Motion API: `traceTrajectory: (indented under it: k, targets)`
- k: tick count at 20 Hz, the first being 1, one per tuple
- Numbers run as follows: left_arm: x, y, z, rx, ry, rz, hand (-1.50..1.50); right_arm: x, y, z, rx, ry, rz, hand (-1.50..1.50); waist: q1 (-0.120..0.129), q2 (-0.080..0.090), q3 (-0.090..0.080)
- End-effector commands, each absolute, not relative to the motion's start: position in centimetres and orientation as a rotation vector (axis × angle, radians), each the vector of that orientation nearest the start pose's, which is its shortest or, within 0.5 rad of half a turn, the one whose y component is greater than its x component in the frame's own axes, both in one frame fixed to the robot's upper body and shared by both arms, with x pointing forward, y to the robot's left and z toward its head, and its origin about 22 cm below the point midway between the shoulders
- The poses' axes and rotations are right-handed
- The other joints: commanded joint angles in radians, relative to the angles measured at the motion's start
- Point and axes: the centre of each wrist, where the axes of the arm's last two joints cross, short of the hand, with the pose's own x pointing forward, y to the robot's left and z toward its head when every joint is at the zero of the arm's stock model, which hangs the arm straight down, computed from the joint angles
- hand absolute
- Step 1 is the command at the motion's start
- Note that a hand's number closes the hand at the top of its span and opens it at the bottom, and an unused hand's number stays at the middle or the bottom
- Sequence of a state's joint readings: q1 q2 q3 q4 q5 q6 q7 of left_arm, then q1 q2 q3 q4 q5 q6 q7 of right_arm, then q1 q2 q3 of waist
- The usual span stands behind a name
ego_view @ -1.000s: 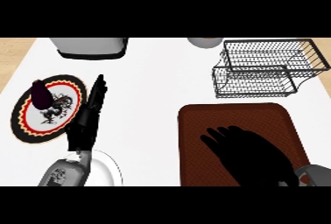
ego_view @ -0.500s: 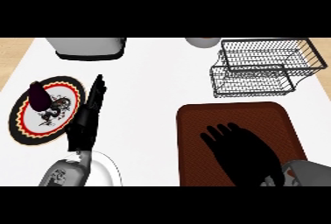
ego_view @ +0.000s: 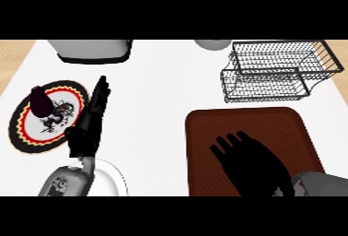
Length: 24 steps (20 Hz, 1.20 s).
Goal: Pick the squash from the tray and place it in the tiered basket
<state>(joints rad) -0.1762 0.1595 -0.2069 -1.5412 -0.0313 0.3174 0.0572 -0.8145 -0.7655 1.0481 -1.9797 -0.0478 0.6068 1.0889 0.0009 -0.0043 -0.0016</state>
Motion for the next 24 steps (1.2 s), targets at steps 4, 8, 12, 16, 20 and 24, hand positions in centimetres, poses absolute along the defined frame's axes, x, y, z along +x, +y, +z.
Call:
traceTrajectory:
  k: [4, 8, 12, 16, 20, 24]
  targets:
    - [27.6, 20.2, 3.9, 0.193, -1.669, -0.105, 0.00, 21.6, -11.8, 15.2, -0.882, -0.624, 2.026, -1.50, -0.004, 0.001, 0.001]
    - [27.3, 19.0, 3.1, 0.201, -1.666, -0.124, 0.00, 23.4, -13.5, 14.4, -0.958, -0.558, 1.979, -1.50, -0.007, 0.003, 0.001]
    - [27.3, 20.0, 2.2, 0.197, -1.672, -0.106, 0.00, 23.4, -13.5, 12.8, -0.952, -0.543, 1.958, -1.50, -0.002, 0.004, 0.001]
    - [27.4, 20.9, 2.6, 0.192, -1.646, -0.101, 0.00, 22.5, -14.1, 12.3, -0.899, -0.535, 1.928, -1.50, -0.005, 0.002, 0.001]
    - [26.8, 21.1, 2.2, 0.209, -1.667, -0.105, 0.00, 23.2, -15.9, 11.9, -0.878, -0.545, 1.928, -1.50, -0.002, 0.004, 0.001]
    - [28.0, 19.9, 2.4, 0.185, -1.664, -0.108, 0.00, 24.1, -15.0, 12.7, -0.838, -0.582, 1.938, -1.50, -0.001, 0.004, 0.001]
